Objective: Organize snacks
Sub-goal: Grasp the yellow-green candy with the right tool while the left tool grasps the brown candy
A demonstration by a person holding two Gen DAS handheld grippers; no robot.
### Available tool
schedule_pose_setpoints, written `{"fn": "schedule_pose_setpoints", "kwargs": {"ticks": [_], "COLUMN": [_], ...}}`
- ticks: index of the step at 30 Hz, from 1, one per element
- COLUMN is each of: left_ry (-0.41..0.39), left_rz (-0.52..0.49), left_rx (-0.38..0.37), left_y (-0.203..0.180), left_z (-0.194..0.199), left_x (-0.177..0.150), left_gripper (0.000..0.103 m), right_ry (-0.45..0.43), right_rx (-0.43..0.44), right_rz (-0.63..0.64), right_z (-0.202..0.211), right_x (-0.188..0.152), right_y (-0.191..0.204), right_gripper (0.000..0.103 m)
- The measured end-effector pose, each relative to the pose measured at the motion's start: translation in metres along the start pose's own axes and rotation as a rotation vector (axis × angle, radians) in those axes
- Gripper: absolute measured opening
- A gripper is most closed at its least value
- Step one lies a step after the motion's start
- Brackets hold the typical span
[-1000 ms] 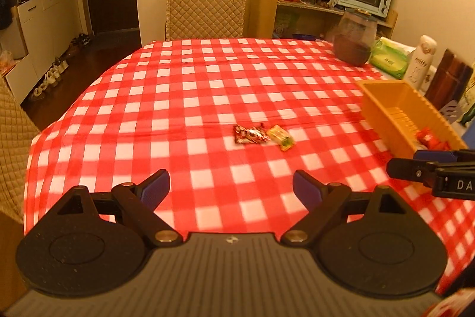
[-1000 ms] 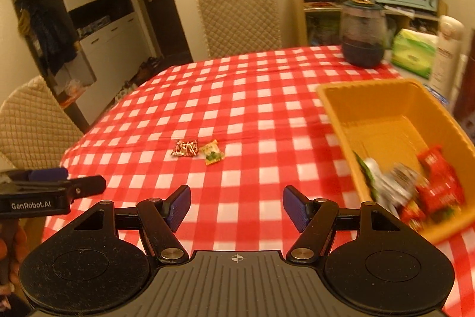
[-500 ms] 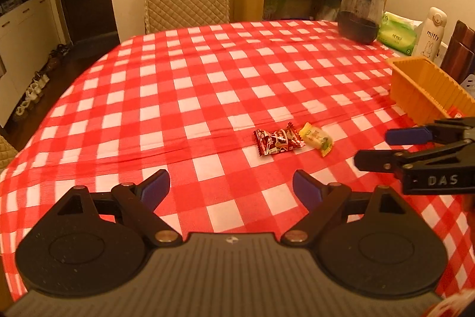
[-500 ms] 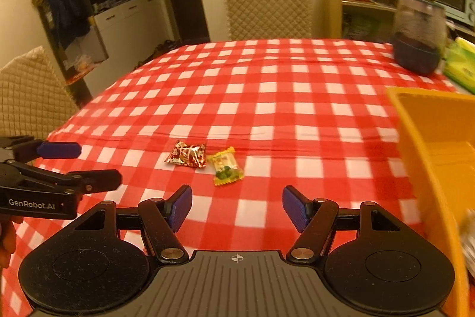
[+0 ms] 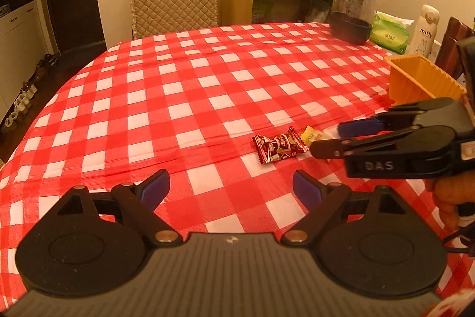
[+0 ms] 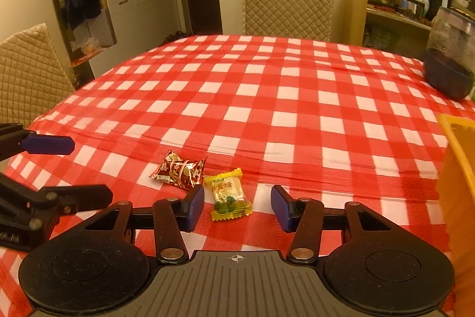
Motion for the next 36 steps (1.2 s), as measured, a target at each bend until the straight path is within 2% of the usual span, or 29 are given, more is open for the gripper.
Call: {"fn": "schedule_pose_setpoints", "kwargs": {"ticks": [2,4,9,13,17,25,28,30,32,36], "left_ry": [0.007,0.01,0.012,-0.008,-0.015,-0.019,-0.027,-0.026,-0.019,0.003], "left_rz": [0.005,0.006,0.007,-0.068,-0.149,-0.189,-0.181,-0.174,-0.15,-0.116], "left_rx": [0.0,0.008,0.004,-0.012,0.011,0.021,0.004,-0.012,-0.032,-0.041], "left_y": [0.0,0.0,-0.009,-0.023,-0.034,-0.044,-0.045,-0.047,-0.047,-0.051], "left_z": [-0.003,-0.006,-0.012,-0.022,-0.038,-0.064,-0.068,-0.07,-0.07,-0.067], "left_x": [-0.001,-0.002,-0.002,0.002,0.006,0.01,0.012,0.014,0.014,0.014], "left_gripper": [0.088,0.088,0.088,0.088,0.088,0.083,0.075,0.067,0.051,0.037], "right_ry": [-0.001,-0.007,-0.001,0.001,-0.001,-0.014,-0.018,-0.018,-0.018,-0.023], "right_rx": [-0.008,-0.018,-0.043,-0.081,-0.102,-0.109,-0.109,-0.109,-0.11,-0.114], "right_rz": [0.024,0.048,-0.01,-0.072,-0.136,-0.168,-0.171,-0.177,-0.179,-0.18], "right_z": [-0.004,-0.006,-0.001,0.009,0.02,0.027,0.028,0.027,0.027,0.028], "right_x": [-0.001,-0.002,0.001,0.002,0.002,0.005,0.005,0.005,0.005,0.005], "right_y": [0.003,0.004,-0.01,-0.027,-0.044,-0.051,-0.05,-0.051,-0.051,-0.05], "right_gripper": [0.044,0.027,0.027,0.027,0.027,0.027,0.027,0.027,0.027,0.027]}}
Point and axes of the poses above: each gripper's, at about its wrist camera, not at the fingertips, and z roughly against the way its jaws point, y to its left, x to its top, the point moved 3 cm from there along -z, roughly the way its jaws point, and after that the axes turned 6 degrees about -y, right-handed, at the moved point
